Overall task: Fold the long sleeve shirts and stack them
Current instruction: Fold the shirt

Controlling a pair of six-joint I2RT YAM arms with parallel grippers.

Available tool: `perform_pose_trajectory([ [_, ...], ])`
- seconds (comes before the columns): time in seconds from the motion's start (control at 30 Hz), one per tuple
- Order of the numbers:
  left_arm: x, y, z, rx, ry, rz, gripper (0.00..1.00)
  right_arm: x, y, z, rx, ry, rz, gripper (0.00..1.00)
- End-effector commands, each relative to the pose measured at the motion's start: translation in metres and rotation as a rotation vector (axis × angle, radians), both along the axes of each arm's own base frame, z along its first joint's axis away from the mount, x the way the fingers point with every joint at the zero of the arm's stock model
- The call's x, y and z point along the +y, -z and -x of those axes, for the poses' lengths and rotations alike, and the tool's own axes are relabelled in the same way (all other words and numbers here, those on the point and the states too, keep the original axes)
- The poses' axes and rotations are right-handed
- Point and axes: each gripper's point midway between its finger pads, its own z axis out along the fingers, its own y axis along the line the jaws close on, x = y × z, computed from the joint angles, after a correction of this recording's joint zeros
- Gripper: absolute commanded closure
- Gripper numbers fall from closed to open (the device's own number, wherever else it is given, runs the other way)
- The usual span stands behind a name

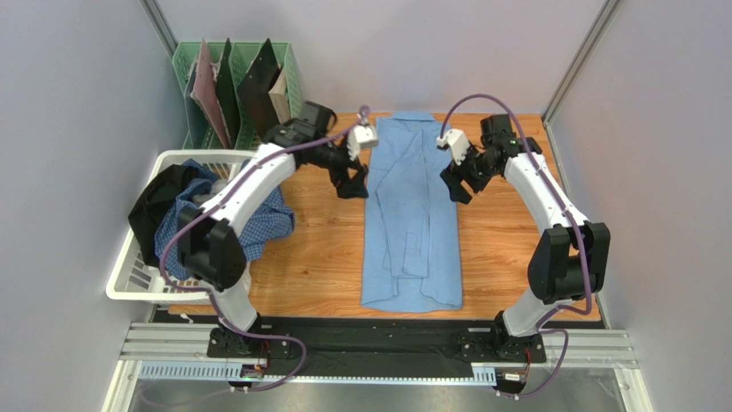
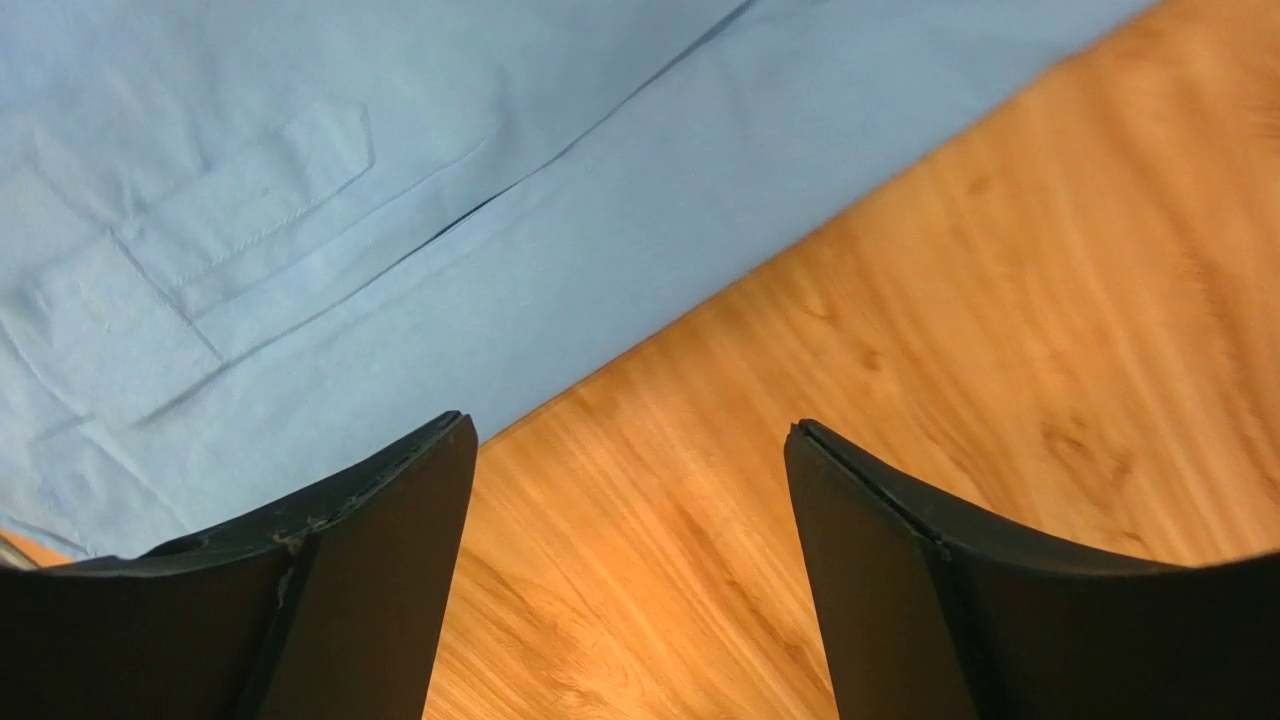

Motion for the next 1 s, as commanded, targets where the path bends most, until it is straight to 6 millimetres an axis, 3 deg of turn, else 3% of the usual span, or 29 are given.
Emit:
perform_pose_trajectory([
  [0.0, -0.031, 0.089, 0.012, -0.059, 0.138, -0.242, 0.01, 0.012, 0.071, 0.023, 0.077, -0.2, 0.074, 0.2],
  [0.07, -0.052, 0.118, 0.009, -0.066, 0.184, -0.294, 0.07, 0.014, 0.084, 0.02, 0.083, -0.198, 0.092, 0.21],
  [0.17, -0.056, 0.148, 0.001, -0.076, 0.232, -0.351, 0.12, 0.014, 0.103, 0.02, 0.133, -0.188, 0.098, 0.22],
  [0.37, -0.035, 0.196, 0.001, -0.055, 0.304, -0.502, 0.17, 0.022, 0.137, 0.025, 0.191, -0.184, 0.167, 0.25],
  [0.47, -0.023, 0.208, 0.006, -0.055, 0.323, -0.543, 0.2, 0.03, 0.148, 0.028, 0.223, -0.165, 0.163, 0.25],
  [0.8, 0.016, 0.211, -0.012, -0.015, 0.253, -0.585, 0.25, 0.052, 0.146, 0.022, 0.256, -0.093, 0.112, 0.27],
  [0.87, 0.018, 0.2, -0.01, -0.008, 0.243, -0.549, 0.25, 0.049, 0.14, 0.019, 0.245, -0.084, 0.119, 0.28],
  [0.97, 0.014, 0.165, 0.006, -0.042, 0.262, -0.455, 0.21, 0.043, 0.11, 0.02, 0.194, -0.103, 0.065, 0.28],
])
